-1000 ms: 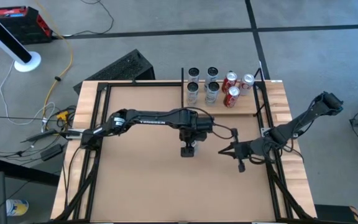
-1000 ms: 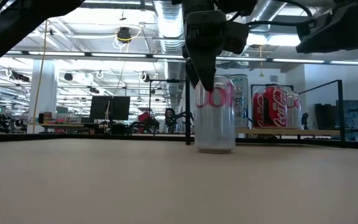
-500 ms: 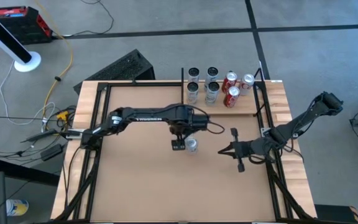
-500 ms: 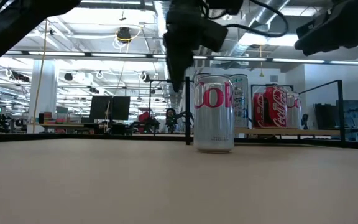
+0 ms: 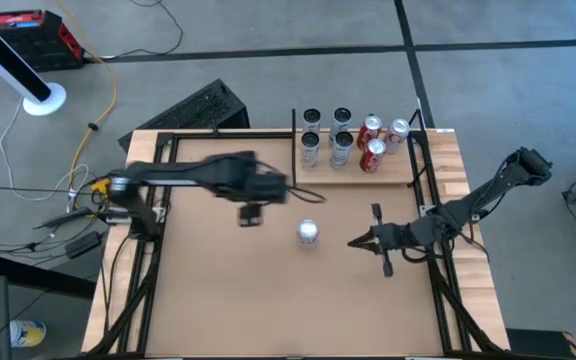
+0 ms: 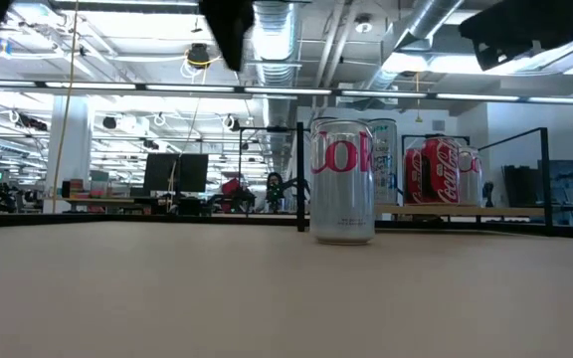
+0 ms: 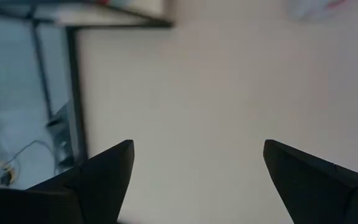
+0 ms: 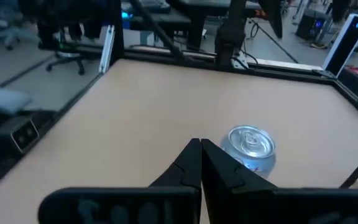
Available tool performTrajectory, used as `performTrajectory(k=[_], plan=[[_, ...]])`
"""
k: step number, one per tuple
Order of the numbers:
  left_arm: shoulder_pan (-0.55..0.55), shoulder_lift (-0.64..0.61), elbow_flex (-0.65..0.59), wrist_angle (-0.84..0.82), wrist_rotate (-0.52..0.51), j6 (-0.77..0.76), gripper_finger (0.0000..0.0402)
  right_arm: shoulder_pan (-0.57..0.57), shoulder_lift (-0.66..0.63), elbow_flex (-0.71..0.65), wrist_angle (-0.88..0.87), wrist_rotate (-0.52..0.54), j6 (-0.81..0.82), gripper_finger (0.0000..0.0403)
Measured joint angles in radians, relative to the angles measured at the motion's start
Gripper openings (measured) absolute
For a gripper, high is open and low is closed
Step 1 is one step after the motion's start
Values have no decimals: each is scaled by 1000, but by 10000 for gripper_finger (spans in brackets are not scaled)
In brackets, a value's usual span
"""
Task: Place canned beverage on shelf
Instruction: Put the silver soda can on the shelf align with the other silver soda can
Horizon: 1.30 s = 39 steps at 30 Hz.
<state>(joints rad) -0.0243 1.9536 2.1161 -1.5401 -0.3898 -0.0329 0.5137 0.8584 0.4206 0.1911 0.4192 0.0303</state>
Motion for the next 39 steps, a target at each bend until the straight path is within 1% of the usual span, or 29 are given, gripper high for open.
performTrajectory(k=[3, 5, 7, 9, 11, 13, 16, 18, 20, 23, 29, 33, 39], plan=[[-8, -211, -250, 96, -57, -51, 343, 0, 0, 0, 31, 0, 49, 27], [-16, -381, -476, 232, -80, -88, 343, 0, 0, 0, 70, 0, 82, 27], [-24, -549, -715, 415, -88, -106, 343, 0, 11, 0, 133, 1, 94, 27], [-33, -720, -959, 642, -87, -107, 342, 0, 36, 0, 203, 1, 94, 27], [-37, -880, -1197, 915, -81, -82, 342, 1, 72, 0, 290, 1, 94, 27], [-36, -1017, -1424, 1187, -38, -45, 342, 0, 120, 0, 378, 1, 93, 27], [-27, -1173, -1702, 1580, 72, 22, 342, -1, 195, 0, 469, 1, 94, 27], [-20, -1258, -1836, 1771, 134, 40, 342, 4, 241, 0, 517, 2, 94, 27], [-10, -1335, -1925, 1866, 147, 38, 342, 11, 278, 0, 549, 1, 94, 27], [4, -1447, -1983, 1883, 143, 31, 342, 11, 311, 1, 577, 1, 94, 27], [20, -1606, -2025, 1838, 149, 29, 342, 5, 327, 1, 572, 1, 93, 27], [20, -1683, -2051, 1818, 159, 38, 343, 1, 327, 1, 572, 1, 93, 27], [20, -1770, -2055, 1734, 165, 27, 343, 1, 327, 1, 572, 1, 93, 27]])
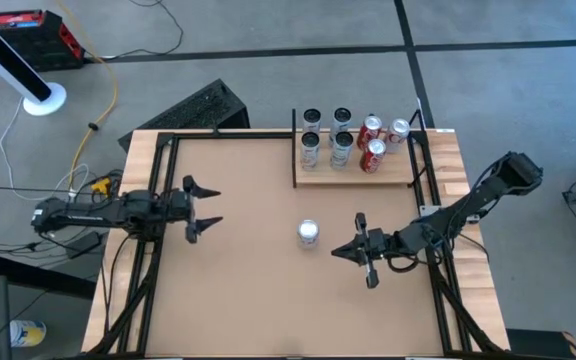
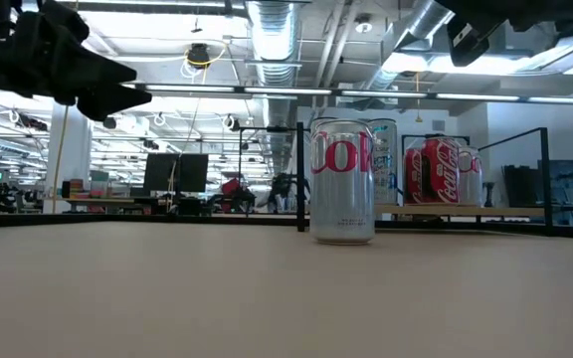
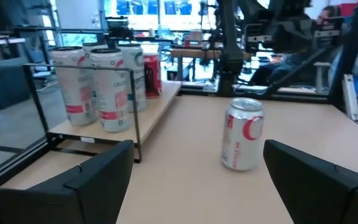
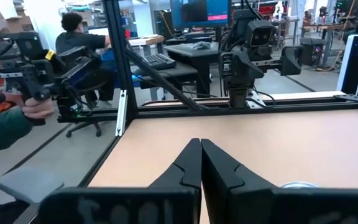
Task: Place canned beverage on shelf
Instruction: Put the silver soda can on the shelf align with the other silver soda can
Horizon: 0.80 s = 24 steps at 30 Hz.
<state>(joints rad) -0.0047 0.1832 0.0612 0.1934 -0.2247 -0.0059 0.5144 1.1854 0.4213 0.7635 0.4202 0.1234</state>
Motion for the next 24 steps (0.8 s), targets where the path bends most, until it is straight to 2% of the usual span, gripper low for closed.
performTrajectory(k=[4, 9, 16, 24], plan=[[0, -58, 0, -51, 62, 21, 343, -4, 0, 0, 0, 0, 0, 27], [0, -185, 0, -137, 71, 24, 343, -27, 0, 0, 0, 0, -1, 27], [0, -157, 1, -167, 62, 11, 343, -68, 0, 0, -1, -36, -76, 32], [0, -157, 0, -256, 62, -36, 343, -119, 0, 49, -54, -59, -94, 70]])
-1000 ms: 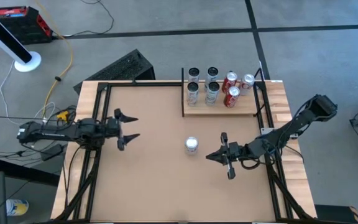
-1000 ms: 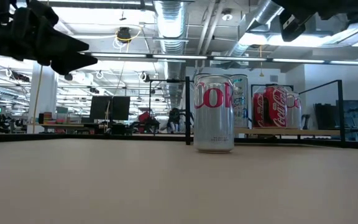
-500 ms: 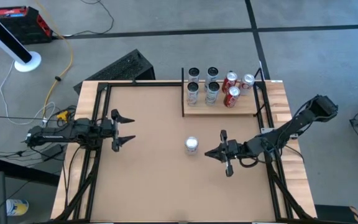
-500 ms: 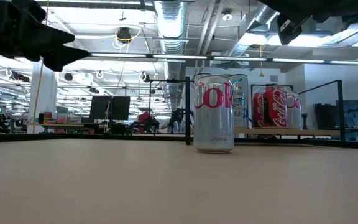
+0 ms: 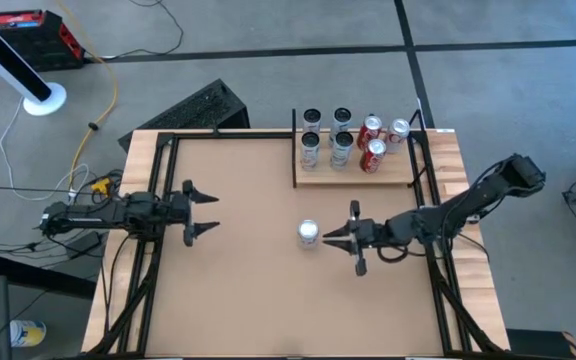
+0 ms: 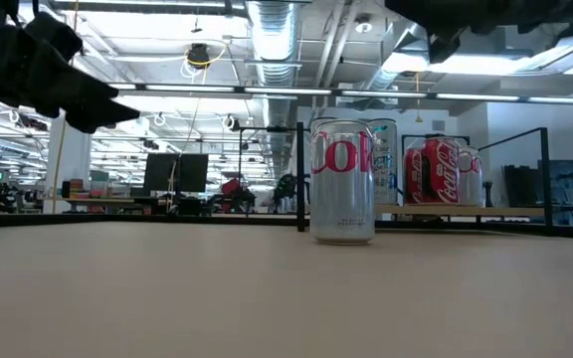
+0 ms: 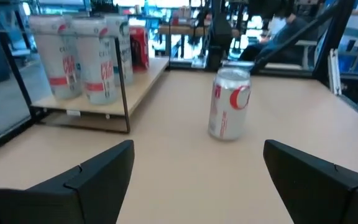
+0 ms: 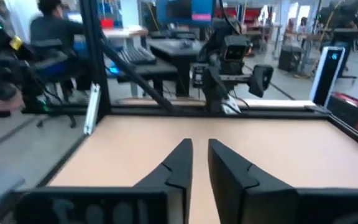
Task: Place canned beverage on shelf
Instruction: Put the silver soda can on the shelf align with the other silver soda can
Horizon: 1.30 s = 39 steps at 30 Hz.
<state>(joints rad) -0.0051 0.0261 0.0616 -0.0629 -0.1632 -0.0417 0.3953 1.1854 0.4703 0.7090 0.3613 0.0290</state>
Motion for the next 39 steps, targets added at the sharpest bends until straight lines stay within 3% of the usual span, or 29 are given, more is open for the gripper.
performTrajectory(k=[6, 14, 18, 26, 39], plan=[[0, 5, 4, -58, -6, -87, 343, -43, 0, 116, -238, -1, 24, 128], [0, 6, 5, -67, -5, -57, 343, -80, 0, 284, -573, -1, 111, 229], [0, 6, 5, -67, -5, -52, 343, -99, 0, 359, -719, -10, 177, 260], [0, 6, 5, -69, -5, -49, 343, -163, 46, 517, -939, -80, 229, 267], [0, 6, 5, -69, -5, -50, 343, -250, 424, 939, -1480, -156, 209, 267]])
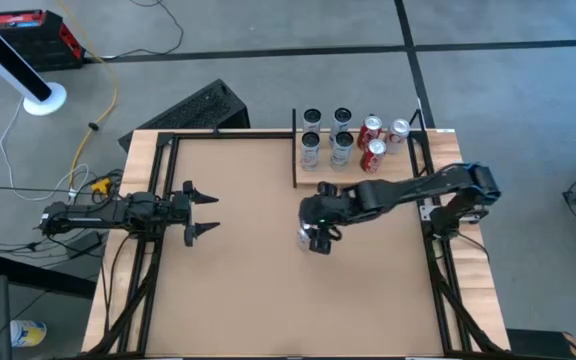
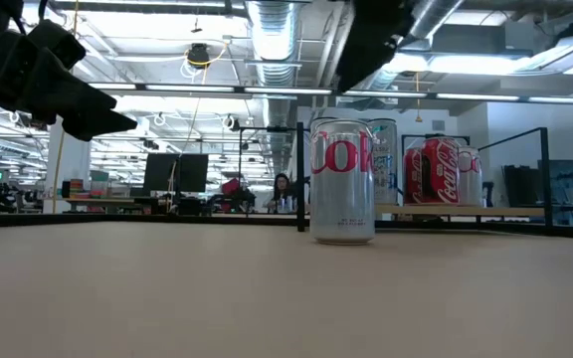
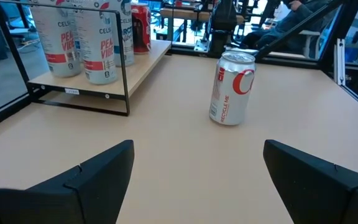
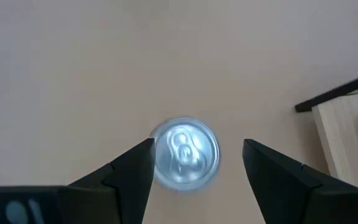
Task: Place canned beverage on shelf
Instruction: Put the silver soda can on the shelf align with the other silver soda can
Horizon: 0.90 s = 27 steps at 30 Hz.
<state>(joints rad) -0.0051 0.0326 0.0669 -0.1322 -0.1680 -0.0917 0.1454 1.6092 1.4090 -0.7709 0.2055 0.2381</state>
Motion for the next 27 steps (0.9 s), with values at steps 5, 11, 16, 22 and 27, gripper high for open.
performTrajectory(k=[5, 11, 16, 22, 27], plan=[[0, 0, 0, 0, 0, 0, 343, -12, 106, 115, -116, -3, -1, 267], [0, 0, 0, 0, 3, 0, 343, -33, 197, 209, -247, -101, -1, 269], [0, 0, 0, -1, 4, 0, 343, -38, 238, 243, -283, -129, -8, 272], [0, 0, 0, -1, 5, -4, 343, -39, 247, 260, -315, -129, -9, 272], [0, 0, 0, -1, 5, -5, 343, -50, 248, 260, -316, -129, -56, 272]])
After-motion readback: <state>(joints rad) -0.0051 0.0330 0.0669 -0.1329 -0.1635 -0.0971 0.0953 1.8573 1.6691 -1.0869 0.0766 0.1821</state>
